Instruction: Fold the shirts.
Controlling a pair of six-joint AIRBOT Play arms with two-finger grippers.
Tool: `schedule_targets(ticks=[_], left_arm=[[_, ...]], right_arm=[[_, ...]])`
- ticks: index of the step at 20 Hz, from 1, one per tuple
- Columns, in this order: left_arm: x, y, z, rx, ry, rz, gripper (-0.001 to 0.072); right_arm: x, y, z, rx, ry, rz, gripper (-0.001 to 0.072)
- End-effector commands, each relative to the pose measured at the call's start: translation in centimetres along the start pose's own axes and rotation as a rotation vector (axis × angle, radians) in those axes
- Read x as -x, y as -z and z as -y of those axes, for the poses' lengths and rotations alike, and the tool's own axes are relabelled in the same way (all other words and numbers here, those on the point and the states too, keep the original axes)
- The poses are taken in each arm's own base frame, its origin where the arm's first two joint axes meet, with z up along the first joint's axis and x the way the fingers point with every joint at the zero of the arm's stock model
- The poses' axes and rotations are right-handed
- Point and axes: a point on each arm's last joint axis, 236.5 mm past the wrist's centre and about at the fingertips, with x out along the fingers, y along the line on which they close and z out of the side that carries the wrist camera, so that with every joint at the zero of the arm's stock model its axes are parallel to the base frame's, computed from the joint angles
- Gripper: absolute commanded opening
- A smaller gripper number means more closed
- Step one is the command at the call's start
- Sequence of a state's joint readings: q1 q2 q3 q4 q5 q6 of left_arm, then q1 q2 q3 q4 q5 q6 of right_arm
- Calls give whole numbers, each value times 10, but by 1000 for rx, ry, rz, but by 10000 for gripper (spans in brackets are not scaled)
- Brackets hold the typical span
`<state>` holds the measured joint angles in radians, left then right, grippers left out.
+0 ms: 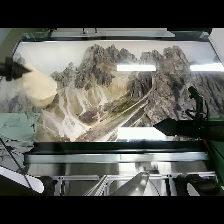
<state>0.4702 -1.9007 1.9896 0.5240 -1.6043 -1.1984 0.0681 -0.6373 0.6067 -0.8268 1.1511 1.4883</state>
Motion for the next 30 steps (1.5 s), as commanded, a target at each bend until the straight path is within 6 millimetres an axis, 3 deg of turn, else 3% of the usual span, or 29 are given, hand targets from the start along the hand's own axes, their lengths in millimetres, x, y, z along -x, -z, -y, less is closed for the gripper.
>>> schedule_targets(ticks=[1, 4, 6, 7, 8, 9, 10, 12, 14, 18, 21, 24, 27, 30], left_arm=[[-9, 37, 191, -224, 421, -74, 16], [-52, 106, 240, -281, 400, -257, 16], [-86, 139, 240, -287, 295, -328, 18], [-103, 148, 231, -295, 217, -335, 79], [-114, 150, 222, -310, 148, -332, 357], [-122, 150, 213, -332, 82, -325, 572], [-127, 147, 204, -325, 23, -317, 707], [-128, 148, 187, -325, -65, -329, 708], [-113, 164, 156, -278, -177, -428, 707], [-85, 238, 107, -91, -256, -627, 706], [-90, 297, 62, 40, -290, -602, 706], [-115, 332, 29, 155, -298, -508, 704], [-137, 372, 36, 186, -177, -561, 691], [-166, 389, 46, 206, -90, -589, 689]], right_arm=[[0, 0, -13, -25, -56, 0, 22], [-1, -2, -12, -29, -53, 3, 22], [-1, -3, -9, -38, -49, 3, 31], [-1, -4, -7, -44, -46, 6, 179], [0, -7, -4, -53, -42, 14, 482], [2, -10, -1, -66, -37, 27, 675], [4, -15, 3, -80, -29, 43, 674], [11, -24, 18, -109, 1, 79, 658], [18, -30, 45, -112, 70, 98, 658], [39, -13, 135, -223, 327, 26, 657], [48, -24, 184, -312, 396, 70, 656], [22, -33, 211, -315, 310, 38, 655], [-17, -33, 213, -283, 148, -22, 655], [-45, -50, 219, -263, 31, 19, 655]])
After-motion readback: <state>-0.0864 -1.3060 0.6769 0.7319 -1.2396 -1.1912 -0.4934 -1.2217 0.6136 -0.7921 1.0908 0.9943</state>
